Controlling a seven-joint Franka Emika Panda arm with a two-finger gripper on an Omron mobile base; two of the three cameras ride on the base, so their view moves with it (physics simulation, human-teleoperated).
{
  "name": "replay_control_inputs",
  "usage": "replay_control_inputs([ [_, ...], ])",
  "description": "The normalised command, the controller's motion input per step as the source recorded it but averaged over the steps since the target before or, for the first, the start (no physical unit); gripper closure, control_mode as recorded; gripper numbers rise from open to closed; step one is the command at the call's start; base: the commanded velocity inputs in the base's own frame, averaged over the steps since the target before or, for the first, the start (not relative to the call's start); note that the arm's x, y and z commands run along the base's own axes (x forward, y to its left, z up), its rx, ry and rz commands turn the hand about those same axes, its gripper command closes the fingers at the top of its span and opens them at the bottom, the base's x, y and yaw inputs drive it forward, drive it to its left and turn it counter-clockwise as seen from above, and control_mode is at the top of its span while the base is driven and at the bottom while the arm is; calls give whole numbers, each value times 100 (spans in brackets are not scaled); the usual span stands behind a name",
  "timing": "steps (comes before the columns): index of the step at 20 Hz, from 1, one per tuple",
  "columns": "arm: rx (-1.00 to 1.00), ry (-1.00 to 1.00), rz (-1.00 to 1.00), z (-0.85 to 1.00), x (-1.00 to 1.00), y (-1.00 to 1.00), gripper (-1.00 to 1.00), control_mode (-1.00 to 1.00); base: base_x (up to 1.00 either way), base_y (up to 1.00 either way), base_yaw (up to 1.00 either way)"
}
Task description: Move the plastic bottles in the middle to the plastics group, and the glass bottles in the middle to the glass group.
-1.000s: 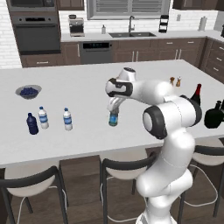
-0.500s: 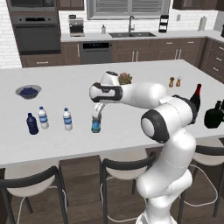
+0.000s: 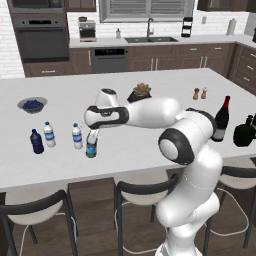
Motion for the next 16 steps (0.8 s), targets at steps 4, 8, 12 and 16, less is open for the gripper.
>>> replay_control_inputs([
  [4,0,-8,4,-7,17,62,100,-100,0,0,0],
  [8,0,-1,3,-7,25,47,100,-100,0,0,0],
  [12,0,0,2,-18,17,38,100,-100,0,0,0],
  [16,0,0,0,-15,24,27,100,-100,0,0,0],
])
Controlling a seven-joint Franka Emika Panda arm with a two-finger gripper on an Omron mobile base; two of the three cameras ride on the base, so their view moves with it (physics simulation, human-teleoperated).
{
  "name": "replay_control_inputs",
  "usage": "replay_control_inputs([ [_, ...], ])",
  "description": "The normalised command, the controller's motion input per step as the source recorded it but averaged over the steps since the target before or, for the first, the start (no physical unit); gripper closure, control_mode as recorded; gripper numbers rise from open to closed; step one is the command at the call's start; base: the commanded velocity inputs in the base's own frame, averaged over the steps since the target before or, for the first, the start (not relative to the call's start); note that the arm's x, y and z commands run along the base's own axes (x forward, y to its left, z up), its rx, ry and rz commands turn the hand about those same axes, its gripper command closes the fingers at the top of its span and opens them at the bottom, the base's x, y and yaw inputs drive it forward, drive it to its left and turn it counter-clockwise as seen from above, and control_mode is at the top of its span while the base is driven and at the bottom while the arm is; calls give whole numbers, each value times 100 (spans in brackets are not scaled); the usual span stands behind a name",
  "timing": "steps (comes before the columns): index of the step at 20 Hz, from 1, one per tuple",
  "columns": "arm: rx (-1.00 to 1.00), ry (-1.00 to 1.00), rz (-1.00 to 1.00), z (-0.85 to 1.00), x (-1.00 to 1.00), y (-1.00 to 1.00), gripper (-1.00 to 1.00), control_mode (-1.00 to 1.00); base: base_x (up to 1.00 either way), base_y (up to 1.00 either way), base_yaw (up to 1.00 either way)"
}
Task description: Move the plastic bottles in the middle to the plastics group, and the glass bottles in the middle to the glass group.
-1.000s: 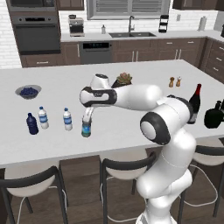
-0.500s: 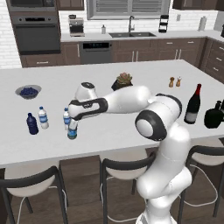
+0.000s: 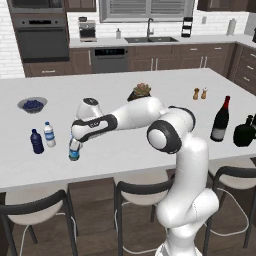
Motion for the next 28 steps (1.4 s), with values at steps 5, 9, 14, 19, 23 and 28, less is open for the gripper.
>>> replay_control_inputs([
  [5,0,0,0,-11,30,9,100,-100,0,0,0],
  [9,0,0,3,-19,13,5,100,-100,0,0,0],
  [14,0,0,3,-34,-9,3,-100,-100,0,0,0],
  [19,0,0,0,-25,-6,-2,-100,-100,0,0,0],
  [23,2,0,0,0,0,0,-100,-100,0,0,0],
  [28,6,0,0,13,0,0,-100,-100,0,0,0],
])
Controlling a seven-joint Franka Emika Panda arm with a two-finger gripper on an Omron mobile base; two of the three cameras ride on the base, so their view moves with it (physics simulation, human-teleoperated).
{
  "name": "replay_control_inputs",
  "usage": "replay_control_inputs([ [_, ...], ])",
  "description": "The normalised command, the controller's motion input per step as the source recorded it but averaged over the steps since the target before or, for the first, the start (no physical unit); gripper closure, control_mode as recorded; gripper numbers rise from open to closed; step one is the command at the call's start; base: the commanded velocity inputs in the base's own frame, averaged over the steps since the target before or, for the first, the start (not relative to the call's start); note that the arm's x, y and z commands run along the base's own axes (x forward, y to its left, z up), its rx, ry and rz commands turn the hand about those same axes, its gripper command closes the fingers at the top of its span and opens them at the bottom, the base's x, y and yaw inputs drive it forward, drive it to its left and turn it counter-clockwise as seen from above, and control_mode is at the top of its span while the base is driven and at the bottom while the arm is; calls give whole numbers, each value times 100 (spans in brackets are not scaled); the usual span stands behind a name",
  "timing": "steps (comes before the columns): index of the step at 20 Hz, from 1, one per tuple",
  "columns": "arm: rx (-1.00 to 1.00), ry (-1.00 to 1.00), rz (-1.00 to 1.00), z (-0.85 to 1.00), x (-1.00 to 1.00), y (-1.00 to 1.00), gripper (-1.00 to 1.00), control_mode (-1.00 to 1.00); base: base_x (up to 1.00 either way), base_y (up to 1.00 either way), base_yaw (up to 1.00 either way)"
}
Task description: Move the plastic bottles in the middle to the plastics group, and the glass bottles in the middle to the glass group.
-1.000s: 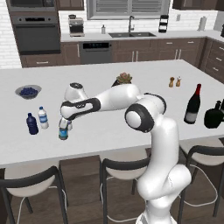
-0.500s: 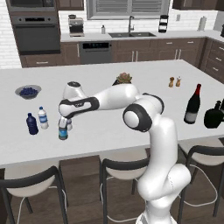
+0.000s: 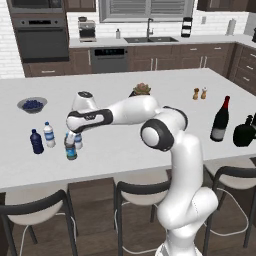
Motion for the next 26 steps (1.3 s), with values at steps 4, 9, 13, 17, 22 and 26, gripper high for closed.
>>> replay_control_inputs([
  [4,8,0,0,24,-12,-13,-100,-100,0,0,0],
  [9,13,3,-15,38,-49,-58,-100,-100,0,0,0],
  [13,3,2,-26,23,-68,-67,-100,-100,0,0,0],
  [17,0,6,-24,8,-60,-79,-100,-100,0,0,0],
  [22,0,9,-14,5,-67,-89,-100,-100,0,0,0],
  [26,4,16,-14,18,-65,-88,-100,-100,0,0,0],
])
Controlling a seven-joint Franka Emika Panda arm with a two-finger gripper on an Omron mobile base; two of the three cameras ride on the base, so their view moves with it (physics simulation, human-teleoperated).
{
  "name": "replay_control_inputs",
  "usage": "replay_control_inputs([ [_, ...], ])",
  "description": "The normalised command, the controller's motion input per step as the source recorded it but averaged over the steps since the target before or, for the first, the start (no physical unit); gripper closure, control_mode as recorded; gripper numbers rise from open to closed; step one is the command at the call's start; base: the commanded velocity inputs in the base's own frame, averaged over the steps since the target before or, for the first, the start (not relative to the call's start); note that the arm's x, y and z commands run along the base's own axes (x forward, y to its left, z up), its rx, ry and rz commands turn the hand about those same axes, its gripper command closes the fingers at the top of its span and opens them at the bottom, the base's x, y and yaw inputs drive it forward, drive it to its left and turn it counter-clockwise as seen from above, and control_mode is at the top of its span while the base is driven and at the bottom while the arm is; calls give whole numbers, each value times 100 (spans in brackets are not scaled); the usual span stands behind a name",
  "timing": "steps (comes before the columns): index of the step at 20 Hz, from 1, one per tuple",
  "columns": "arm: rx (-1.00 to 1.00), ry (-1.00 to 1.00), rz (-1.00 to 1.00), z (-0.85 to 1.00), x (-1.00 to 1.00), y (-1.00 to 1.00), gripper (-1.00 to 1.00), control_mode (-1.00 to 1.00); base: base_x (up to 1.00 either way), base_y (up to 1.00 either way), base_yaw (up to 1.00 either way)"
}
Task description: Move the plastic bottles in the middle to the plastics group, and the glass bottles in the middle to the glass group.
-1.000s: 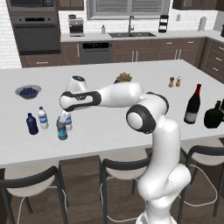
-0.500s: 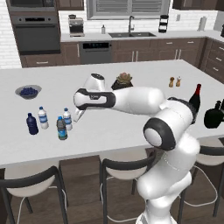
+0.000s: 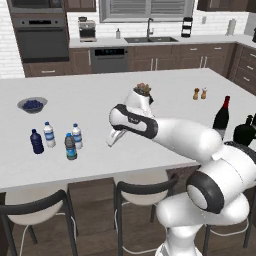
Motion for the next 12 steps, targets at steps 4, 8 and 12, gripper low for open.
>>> replay_control_inputs([
  [4,11,13,-17,31,-70,-82,-100,-100,0,0,0],
  [8,5,2,-16,15,-88,-68,-100,-100,0,0,0],
  [12,0,0,-18,0,-96,-54,-100,-100,0,0,0],
])
